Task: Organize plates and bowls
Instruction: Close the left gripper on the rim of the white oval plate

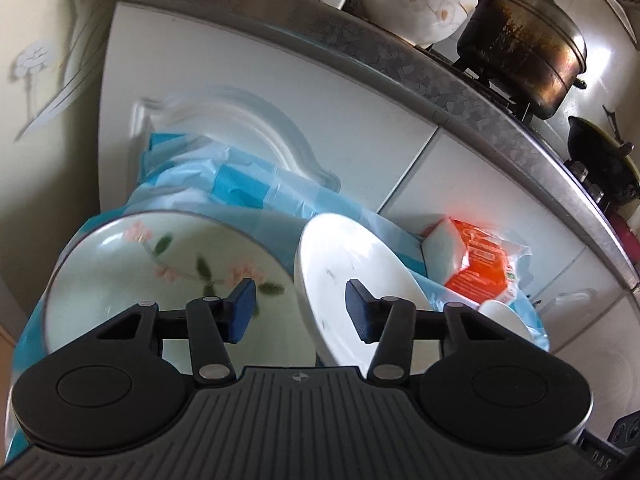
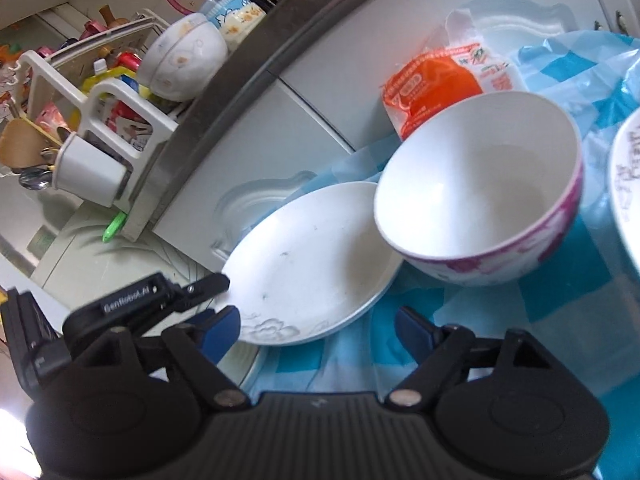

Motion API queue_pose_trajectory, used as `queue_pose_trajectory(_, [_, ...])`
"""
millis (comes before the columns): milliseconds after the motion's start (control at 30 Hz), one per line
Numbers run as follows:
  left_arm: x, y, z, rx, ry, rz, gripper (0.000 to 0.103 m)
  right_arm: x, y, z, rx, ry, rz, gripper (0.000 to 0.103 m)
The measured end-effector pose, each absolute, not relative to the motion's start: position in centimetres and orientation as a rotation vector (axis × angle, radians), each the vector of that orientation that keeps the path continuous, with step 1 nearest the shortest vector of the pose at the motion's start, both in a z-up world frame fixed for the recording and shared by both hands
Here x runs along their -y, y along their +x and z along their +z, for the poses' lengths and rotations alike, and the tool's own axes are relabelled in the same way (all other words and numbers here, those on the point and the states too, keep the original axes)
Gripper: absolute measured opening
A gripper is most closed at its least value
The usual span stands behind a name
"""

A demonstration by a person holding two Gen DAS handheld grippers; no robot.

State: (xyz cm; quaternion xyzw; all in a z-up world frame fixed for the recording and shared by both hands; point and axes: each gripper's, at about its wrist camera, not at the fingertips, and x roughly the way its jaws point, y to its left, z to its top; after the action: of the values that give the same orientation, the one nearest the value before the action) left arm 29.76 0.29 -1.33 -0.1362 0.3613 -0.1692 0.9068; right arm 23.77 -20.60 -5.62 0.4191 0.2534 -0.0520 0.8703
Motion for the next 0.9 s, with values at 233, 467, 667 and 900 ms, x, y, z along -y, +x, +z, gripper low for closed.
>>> queue_pose_trajectory(233, [1.1, 31.9, -2.6, -0.771, -0.278, -0.342, 0.036, 21.2, 25.7, -6.8, -0.535, 0.884, -0.119, 0.084])
queue_pose_trajectory(467, [1.9, 32.8, -3.4, -0.784, -0.265, -0.329, 0.022, 21.6, 26.8, -7.8, -0.526, 0.896, -0.123, 0.083])
queue_pose_trajectory(667, [1.6, 32.6, -3.2, -0.764, -0.265, -0.343, 0.007, 21.4, 27.4, -8.0, -0.511, 0.886, -0.112, 0.084])
queue_pose_trajectory(900, [1.4, 31.4, -3.0, -0.733, -0.242, -0.346, 0.006, 20.1, 28.0, -7.2, -0.546, 0.756, -0.141, 0.079])
